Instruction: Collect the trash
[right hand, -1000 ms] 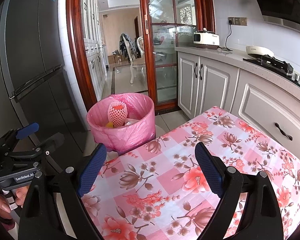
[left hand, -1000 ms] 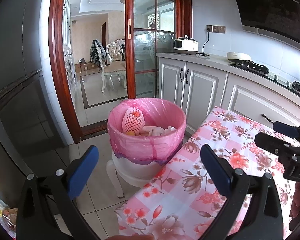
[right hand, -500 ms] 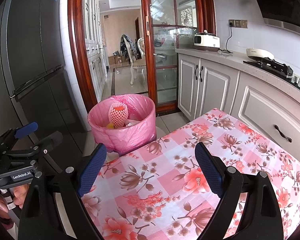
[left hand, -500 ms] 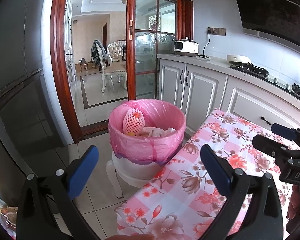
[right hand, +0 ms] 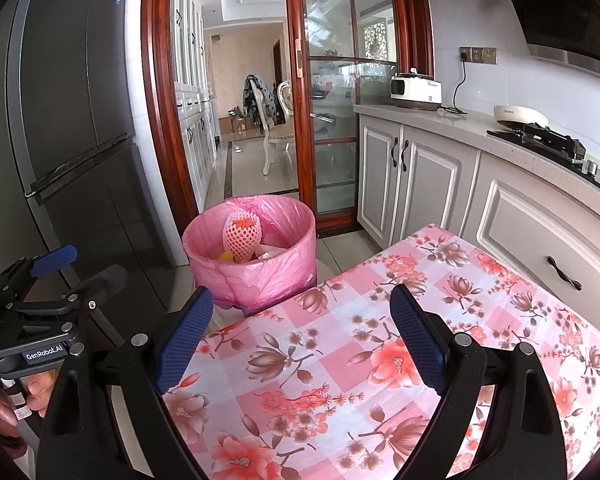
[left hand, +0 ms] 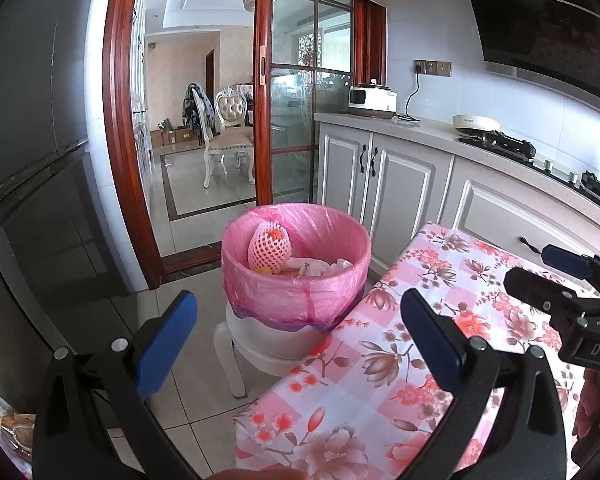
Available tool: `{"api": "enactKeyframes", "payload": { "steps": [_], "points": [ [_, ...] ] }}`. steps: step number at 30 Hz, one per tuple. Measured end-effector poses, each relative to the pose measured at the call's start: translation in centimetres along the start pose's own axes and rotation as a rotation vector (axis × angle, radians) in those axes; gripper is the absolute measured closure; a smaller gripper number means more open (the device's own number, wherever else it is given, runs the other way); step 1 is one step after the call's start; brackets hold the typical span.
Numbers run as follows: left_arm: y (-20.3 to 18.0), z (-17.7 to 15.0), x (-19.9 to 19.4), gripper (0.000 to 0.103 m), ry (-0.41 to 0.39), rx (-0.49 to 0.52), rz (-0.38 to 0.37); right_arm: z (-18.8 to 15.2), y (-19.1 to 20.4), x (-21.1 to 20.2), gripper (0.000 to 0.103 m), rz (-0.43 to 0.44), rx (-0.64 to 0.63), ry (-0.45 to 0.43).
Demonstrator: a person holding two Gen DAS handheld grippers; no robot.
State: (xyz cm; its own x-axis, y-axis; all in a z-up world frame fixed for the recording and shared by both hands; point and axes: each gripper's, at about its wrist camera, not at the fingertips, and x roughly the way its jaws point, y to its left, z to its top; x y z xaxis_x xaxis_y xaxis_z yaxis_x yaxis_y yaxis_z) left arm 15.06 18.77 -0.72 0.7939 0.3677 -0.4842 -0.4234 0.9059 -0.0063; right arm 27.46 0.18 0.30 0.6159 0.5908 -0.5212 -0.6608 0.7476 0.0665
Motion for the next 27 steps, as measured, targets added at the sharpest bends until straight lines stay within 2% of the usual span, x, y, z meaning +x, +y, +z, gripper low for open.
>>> {"api": "enactKeyframes", "payload": {
  "steps": [27],
  "points": [
    [0.1, 0.4, -3.1, 0.004, -0.039, 0.016, 0.006, -0.5, 0.8, -2.3, 0.018, 0.005, -0.009, -0.037]
  ]
}}
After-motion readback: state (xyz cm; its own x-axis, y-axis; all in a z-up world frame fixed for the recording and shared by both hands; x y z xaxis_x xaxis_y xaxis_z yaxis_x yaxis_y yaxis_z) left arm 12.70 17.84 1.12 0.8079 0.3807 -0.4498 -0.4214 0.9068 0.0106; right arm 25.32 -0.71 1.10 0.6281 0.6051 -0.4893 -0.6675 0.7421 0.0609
